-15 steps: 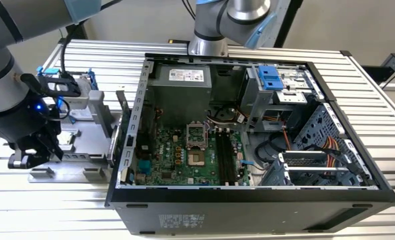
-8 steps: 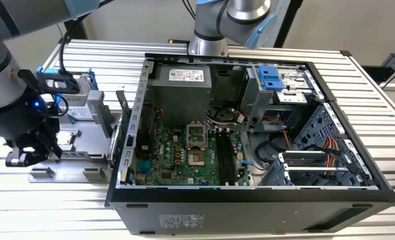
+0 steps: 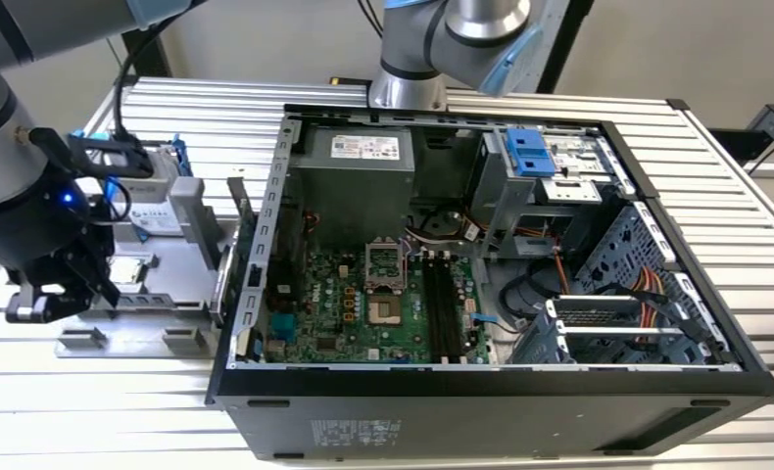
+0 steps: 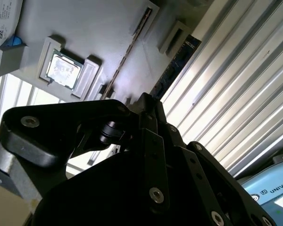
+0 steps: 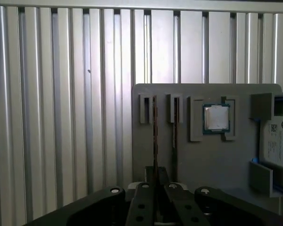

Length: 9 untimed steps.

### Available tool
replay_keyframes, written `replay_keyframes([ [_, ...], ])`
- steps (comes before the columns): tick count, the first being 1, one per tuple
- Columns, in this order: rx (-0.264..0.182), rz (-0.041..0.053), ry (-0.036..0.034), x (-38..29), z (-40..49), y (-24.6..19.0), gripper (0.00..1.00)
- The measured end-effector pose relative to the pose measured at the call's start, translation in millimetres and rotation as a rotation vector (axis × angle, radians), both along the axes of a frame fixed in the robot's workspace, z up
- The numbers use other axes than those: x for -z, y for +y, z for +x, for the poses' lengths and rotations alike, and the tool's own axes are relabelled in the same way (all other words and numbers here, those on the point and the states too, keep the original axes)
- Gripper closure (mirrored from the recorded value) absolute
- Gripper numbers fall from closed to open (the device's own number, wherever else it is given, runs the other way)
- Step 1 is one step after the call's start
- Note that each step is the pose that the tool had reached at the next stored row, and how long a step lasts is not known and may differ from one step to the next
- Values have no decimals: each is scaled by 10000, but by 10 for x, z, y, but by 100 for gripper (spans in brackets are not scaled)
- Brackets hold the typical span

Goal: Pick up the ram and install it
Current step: 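Pick up the ram and move it above insertion slot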

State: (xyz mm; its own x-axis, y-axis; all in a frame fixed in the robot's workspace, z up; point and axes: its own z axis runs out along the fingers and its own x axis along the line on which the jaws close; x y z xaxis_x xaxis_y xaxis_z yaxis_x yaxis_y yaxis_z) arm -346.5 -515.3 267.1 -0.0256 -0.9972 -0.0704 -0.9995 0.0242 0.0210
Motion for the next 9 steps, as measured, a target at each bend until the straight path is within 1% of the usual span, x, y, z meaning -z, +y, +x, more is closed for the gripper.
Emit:
replay_keyframes([
  [9,0,0,-1,-73,0,0,100],
])
